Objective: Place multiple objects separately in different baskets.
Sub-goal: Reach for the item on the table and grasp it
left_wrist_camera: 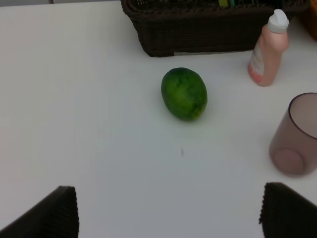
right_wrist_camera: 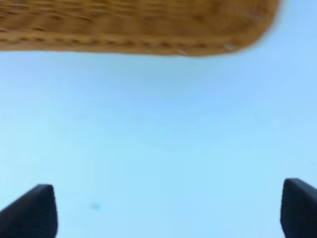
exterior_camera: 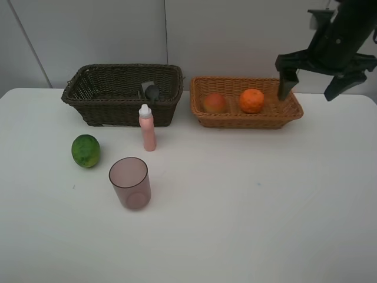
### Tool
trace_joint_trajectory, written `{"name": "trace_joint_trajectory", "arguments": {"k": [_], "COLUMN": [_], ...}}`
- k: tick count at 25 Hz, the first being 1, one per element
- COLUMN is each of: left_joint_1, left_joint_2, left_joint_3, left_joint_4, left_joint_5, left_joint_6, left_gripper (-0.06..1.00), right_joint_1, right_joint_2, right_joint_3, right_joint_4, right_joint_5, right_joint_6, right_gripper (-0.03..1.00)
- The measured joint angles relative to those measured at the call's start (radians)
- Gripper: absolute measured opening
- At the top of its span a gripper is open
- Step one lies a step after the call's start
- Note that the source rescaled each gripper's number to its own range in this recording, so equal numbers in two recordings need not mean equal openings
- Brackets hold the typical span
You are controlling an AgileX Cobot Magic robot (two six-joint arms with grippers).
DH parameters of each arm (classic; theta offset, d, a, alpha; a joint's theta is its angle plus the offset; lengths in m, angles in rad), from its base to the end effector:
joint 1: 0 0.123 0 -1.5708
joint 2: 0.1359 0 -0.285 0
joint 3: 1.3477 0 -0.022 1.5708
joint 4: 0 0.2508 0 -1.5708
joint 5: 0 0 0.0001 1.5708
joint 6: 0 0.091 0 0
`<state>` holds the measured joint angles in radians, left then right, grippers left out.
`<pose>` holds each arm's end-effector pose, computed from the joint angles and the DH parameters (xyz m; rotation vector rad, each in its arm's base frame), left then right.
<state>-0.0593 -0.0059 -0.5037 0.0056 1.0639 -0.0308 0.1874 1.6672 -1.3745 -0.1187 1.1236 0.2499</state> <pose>-0.0063 0.0008 0.2780 0.0287 2.0380 -0.0498 0.3333 0.0533 0.2829 0.0347 2.8801 -0.0835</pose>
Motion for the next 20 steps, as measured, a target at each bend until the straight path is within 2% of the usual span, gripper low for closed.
{"name": "trace_joint_trajectory", "arguments": {"k": [5,14,20], "left_joint_1": [0.0,0.0,0.0], "left_joint_2": [0.0,0.0,0.0], "left_joint_3": [0.0,0.0,0.0], "left_joint_4": [0.0,0.0,0.0], "left_joint_5": [0.0,0.0,0.0], "left_joint_6": [0.0,0.0,0.0], "left_gripper": [0.95,0.95,0.95], "right_joint_1": [-0.07,-0.07,-0.07], "right_joint_2": [-0.198,-0.696,-1.01], "right_joint_3": [0.134,0.352,0.536], "right_joint_4": [-0.035,-0.038,-0.037], "right_joint_5": [-0.017,-0.047,-0.092], "right_joint_6": [-0.003,-0.011,-0.088], "right_gripper": [0.95,0.95,0.95]}}
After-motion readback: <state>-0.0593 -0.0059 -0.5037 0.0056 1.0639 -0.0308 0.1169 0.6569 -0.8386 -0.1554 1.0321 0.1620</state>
